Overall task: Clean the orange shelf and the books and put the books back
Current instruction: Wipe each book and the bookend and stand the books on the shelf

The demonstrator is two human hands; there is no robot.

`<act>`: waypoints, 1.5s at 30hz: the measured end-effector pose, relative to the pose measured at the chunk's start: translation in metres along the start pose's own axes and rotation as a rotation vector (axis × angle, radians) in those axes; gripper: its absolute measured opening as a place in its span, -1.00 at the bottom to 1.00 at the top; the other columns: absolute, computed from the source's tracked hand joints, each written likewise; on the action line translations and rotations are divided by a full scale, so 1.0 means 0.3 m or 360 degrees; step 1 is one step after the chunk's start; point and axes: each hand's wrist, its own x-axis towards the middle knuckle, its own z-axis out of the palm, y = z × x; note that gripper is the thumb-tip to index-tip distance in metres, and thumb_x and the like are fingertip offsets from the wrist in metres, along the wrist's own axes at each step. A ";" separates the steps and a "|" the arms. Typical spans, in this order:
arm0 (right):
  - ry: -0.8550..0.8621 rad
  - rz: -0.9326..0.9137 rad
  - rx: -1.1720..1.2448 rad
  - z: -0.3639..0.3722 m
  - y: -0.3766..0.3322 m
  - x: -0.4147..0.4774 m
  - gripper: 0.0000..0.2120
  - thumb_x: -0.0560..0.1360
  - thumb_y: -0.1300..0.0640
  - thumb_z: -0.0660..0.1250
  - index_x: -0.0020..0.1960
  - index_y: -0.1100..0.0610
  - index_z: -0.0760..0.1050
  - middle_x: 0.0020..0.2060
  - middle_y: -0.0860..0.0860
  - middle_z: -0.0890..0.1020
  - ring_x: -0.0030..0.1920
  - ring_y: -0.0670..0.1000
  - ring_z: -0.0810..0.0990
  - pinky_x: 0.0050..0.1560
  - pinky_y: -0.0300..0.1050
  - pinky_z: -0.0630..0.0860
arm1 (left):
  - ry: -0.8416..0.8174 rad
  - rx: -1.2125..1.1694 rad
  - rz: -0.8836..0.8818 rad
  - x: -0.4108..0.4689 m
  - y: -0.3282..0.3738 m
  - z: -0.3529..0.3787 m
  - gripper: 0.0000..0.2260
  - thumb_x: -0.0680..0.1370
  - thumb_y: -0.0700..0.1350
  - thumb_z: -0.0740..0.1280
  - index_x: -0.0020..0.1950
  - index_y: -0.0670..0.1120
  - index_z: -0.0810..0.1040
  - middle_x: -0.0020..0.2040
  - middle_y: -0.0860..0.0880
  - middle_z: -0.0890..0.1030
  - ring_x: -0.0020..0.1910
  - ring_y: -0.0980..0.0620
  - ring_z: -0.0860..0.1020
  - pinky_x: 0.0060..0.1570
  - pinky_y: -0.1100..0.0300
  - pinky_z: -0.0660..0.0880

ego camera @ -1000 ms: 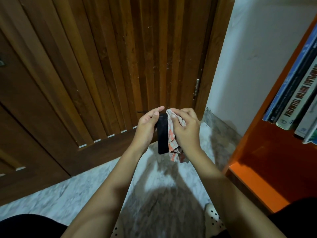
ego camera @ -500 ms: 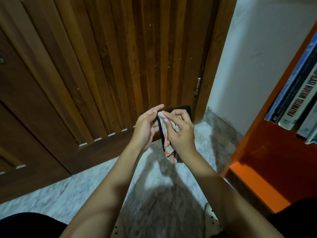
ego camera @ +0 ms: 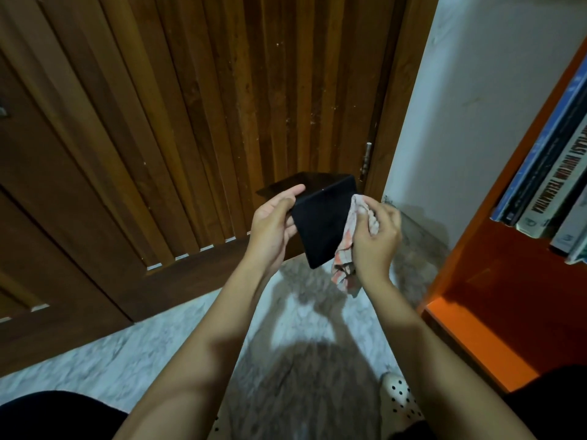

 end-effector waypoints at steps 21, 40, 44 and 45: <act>0.0115 0.0057 -0.0019 0.021 -0.016 0.003 -0.80 0.54 0.28 0.23 0.11 0.23 0.56 0.04 0.11 0.47 0.02 -0.07 0.45 -0.05 -0.66 0.25 | 0.0206 -0.0166 -0.0066 -0.004 -0.032 0.034 -0.77 0.63 -0.21 0.15 0.20 -0.13 0.54 -0.02 -0.08 0.65 0.06 0.00 0.61 0.14 0.13 0.55; -0.0170 -0.0831 -0.0148 0.116 -0.037 -0.056 -0.75 0.52 0.21 0.21 0.12 0.25 0.56 -0.03 0.20 0.49 -0.04 0.13 0.52 -0.03 -0.26 0.47 | 0.0154 -0.0334 -0.0078 0.014 -0.022 0.055 -0.73 0.64 -0.22 0.12 0.29 -0.19 0.47 -0.06 -0.07 0.67 0.01 0.00 0.64 -0.01 0.20 0.59; -0.0057 -0.0731 -0.0137 0.138 -0.044 -0.003 -0.76 0.51 0.26 0.22 0.11 0.25 0.56 -0.05 0.22 0.50 -0.03 0.12 0.51 0.00 -0.26 0.45 | 0.0210 -0.0229 -0.0063 0.016 -0.036 0.036 -0.73 0.64 -0.20 0.14 0.30 -0.19 0.47 -0.01 -0.09 0.64 0.02 0.01 0.63 -0.01 0.21 0.59; -0.0032 -0.0708 -0.0135 0.143 -0.039 0.012 -0.77 0.51 0.28 0.22 0.11 0.25 0.57 -0.05 0.21 0.49 -0.02 0.09 0.50 0.01 -0.31 0.43 | 0.0227 -0.0218 -0.0065 0.016 -0.040 0.027 -0.73 0.64 -0.19 0.14 0.30 -0.18 0.47 0.03 -0.10 0.64 0.02 0.02 0.63 0.00 0.21 0.58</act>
